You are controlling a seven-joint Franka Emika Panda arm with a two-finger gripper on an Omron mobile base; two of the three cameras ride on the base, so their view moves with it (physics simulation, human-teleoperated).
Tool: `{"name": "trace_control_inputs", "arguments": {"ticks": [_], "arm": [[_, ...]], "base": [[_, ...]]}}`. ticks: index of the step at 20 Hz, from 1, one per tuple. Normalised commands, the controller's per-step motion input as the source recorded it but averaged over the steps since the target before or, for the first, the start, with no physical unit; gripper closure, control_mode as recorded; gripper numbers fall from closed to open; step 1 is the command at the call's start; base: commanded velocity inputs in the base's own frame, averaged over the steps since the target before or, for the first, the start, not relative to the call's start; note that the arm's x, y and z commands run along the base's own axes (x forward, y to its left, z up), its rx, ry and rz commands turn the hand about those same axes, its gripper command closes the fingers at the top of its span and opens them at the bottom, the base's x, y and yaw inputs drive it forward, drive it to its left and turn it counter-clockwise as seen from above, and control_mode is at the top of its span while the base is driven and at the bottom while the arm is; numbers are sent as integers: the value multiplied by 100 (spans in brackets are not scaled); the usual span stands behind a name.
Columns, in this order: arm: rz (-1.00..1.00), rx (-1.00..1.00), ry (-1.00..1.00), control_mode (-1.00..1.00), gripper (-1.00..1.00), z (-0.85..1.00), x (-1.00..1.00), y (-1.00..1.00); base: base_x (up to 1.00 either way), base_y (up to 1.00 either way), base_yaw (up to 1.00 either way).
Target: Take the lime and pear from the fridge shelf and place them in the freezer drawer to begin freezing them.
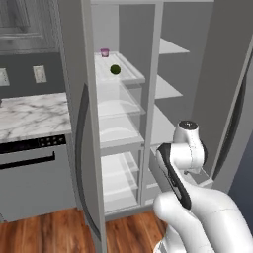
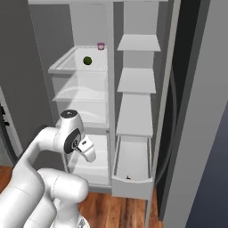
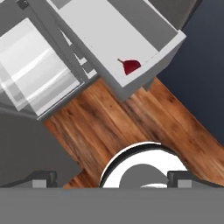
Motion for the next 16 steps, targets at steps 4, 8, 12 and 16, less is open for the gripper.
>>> {"name": "trace_control_inputs", "arguments": {"ticks": [4,8,12,16], "arm": [[0,0,0,100,-100,0,0,0],[0,0,0,100,-100,0,0,0],[0,0,0,100,-100,0,0,0],[0,0,0,100,-100,0,0,0]], "base": [[23,15,18],[23,16,15],[33,13,14],[50,8,14]]}}
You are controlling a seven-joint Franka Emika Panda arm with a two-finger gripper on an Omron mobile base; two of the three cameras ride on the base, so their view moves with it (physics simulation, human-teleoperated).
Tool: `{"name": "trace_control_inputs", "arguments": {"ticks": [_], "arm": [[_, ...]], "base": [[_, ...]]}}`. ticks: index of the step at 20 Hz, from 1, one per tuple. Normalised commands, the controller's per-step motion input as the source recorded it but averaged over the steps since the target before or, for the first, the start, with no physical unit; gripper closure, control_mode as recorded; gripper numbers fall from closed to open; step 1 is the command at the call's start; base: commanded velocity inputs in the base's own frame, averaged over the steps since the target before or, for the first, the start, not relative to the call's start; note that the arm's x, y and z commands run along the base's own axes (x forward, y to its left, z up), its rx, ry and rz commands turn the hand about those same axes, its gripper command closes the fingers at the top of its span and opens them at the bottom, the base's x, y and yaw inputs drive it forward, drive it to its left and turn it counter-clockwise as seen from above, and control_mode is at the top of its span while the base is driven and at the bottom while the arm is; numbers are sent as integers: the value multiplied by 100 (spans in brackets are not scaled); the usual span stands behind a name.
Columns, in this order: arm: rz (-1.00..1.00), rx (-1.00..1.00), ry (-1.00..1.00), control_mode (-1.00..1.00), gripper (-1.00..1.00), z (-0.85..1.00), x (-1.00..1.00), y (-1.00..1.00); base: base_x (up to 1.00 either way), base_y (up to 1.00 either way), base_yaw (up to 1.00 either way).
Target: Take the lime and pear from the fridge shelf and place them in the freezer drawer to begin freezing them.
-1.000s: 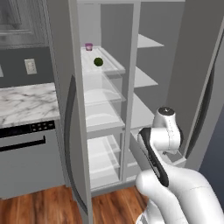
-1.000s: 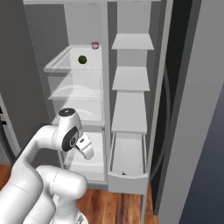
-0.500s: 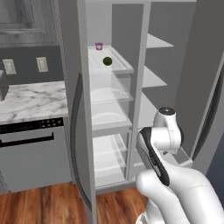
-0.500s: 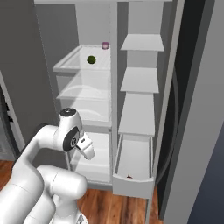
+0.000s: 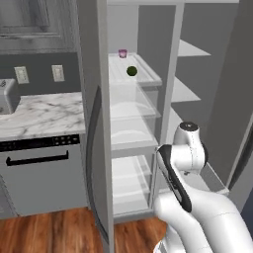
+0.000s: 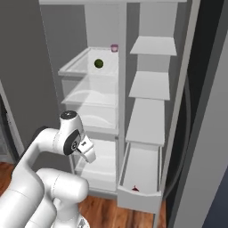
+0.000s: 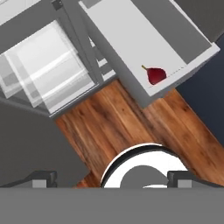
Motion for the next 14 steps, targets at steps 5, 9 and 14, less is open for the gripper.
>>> {"name": "trace_control_inputs", "arguments": {"ticks": [5,9,14], "arm": [[0,0,0,100,-100,0,0,0],[0,0,0,100,-100,0,0,0],[0,0,0,100,-100,0,0,0]], "base": [[46,18,11],[37,32,8],[44,24,7]]}}
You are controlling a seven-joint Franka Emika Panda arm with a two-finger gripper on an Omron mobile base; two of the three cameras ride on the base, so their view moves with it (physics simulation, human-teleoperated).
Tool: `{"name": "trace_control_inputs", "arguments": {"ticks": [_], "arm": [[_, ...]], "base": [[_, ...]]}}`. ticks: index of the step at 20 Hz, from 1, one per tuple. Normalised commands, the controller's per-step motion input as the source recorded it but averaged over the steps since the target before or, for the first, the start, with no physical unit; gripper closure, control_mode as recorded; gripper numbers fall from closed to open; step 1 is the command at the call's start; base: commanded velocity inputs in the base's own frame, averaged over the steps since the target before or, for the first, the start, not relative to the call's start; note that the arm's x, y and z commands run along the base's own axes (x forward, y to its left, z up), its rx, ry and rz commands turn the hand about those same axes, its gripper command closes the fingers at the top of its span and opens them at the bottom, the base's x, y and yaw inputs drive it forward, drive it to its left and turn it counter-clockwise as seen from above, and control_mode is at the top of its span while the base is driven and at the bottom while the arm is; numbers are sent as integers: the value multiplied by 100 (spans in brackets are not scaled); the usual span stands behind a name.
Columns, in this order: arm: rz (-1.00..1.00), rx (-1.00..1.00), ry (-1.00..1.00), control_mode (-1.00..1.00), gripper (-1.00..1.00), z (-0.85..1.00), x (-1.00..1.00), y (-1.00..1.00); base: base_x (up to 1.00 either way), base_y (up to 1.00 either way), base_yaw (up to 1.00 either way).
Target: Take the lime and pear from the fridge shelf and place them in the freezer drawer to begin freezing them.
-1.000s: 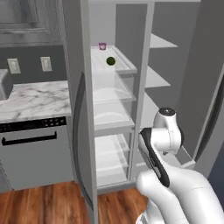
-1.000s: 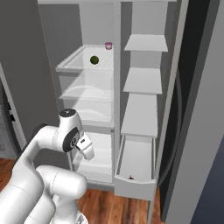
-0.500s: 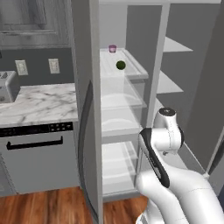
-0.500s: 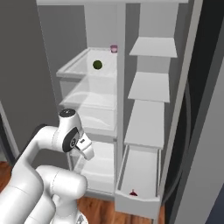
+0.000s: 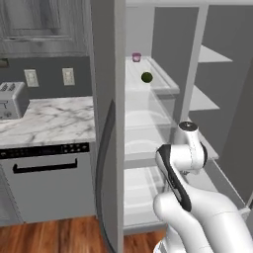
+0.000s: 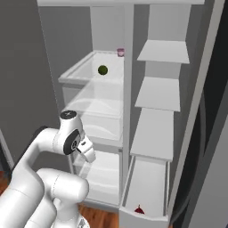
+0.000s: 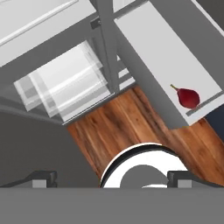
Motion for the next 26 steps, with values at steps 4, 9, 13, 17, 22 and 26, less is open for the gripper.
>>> {"name": "trace_control_inputs", "arguments": {"ticks": [4,9,13,17,22,26], "arm": [[0,0,0,100,-100,0,0,0],[0,0,0,100,-100,0,0,0],[0,0,0,100,-100,0,0,0],[0,0,0,100,-100,0,0,0],[4,0,-14,-100,-100,49,1,0],[15,-1,-33,-100,-100,100,10,0]], "base": [[56,11,7],[54,17,4],[40,25,0],[25,16,0],[1,0,0],[0,0,0]]}}
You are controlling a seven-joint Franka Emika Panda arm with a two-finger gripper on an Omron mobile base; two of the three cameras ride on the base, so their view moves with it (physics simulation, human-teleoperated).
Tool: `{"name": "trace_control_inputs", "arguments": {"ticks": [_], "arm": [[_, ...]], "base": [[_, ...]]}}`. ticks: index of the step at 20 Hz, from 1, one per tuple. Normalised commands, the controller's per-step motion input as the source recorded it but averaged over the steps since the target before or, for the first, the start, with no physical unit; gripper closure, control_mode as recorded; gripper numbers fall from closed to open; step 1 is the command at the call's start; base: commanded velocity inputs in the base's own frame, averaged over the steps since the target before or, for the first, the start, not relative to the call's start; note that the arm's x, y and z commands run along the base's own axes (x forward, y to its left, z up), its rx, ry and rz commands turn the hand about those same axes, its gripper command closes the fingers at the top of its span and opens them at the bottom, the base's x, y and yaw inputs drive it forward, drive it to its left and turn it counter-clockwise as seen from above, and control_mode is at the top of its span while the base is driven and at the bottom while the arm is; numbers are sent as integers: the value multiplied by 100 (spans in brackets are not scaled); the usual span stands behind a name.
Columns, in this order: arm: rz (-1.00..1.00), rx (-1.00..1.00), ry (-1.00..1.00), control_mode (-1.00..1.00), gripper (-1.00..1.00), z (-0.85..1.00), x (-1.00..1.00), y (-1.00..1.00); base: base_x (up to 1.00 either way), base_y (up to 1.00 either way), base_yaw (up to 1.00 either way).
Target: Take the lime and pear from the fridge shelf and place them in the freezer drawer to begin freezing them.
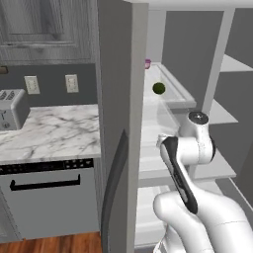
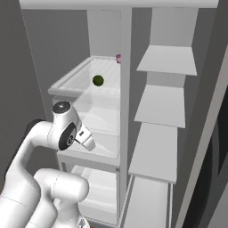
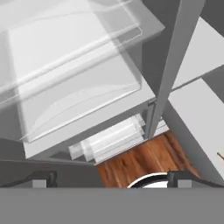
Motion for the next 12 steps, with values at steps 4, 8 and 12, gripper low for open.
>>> {"name": "trace_control_inputs", "arguments": {"ticks": [4,8,12], "arm": [[15,-1,-31,-100,-100,100,20,0],[7,-2,-21,-100,-100,100,34,0],[1,-4,-12,-100,-100,100,49,0]], "base": [[0,0,0],[0,0,0],[0,0,0]]}}
